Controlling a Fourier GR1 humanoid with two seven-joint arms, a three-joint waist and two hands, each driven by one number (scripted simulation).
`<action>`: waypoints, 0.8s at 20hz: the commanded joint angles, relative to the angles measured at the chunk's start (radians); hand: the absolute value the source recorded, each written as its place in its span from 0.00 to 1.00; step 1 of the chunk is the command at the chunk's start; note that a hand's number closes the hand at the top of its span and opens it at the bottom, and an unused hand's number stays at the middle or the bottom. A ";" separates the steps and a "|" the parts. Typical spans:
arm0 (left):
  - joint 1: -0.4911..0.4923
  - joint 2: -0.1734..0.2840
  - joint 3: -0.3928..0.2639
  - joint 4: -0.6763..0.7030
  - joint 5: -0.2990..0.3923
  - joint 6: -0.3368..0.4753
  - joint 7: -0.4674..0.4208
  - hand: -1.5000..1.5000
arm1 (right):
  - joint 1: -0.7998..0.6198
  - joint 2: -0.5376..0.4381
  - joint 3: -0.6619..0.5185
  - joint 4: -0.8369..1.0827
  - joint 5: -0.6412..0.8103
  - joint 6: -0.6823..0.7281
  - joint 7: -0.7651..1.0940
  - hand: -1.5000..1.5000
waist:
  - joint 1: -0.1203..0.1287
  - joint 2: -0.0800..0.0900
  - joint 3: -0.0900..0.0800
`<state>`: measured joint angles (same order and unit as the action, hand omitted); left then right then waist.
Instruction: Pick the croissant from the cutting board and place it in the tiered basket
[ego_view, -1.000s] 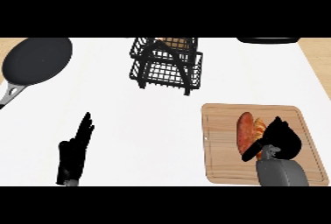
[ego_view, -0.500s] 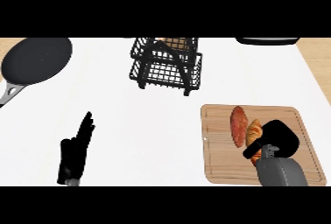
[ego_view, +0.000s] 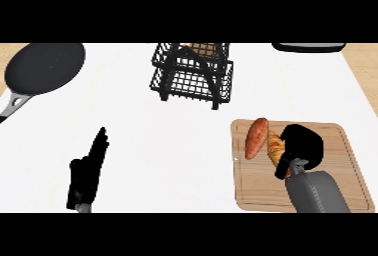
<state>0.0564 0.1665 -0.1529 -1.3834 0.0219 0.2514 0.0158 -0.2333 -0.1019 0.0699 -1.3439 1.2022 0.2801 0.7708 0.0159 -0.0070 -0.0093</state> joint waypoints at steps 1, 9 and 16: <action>-0.028 -0.002 -0.011 0.014 -0.015 0.001 0.020 0.50 | -0.077 -0.007 0.148 0.000 -0.064 0.085 -0.271 1.00 | 0.027 0.013 0.011; 0.021 0.026 0.047 0.001 0.031 -0.025 0.005 0.50 | -0.094 0.015 -0.027 -0.266 -0.284 0.083 -0.341 1.00 | -0.033 0.000 0.009; 0.058 -0.013 0.010 0.006 -0.002 -0.003 -0.029 0.50 | -0.222 0.058 -0.134 -0.584 -0.399 0.141 -0.189 1.00 | -0.032 -0.002 0.008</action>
<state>0.0899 0.1582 -0.1414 -1.3966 0.0153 0.2601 0.0055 -0.3901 -0.0461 -0.0059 -1.7631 0.8694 0.3770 0.5244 -0.0142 -0.0092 0.0010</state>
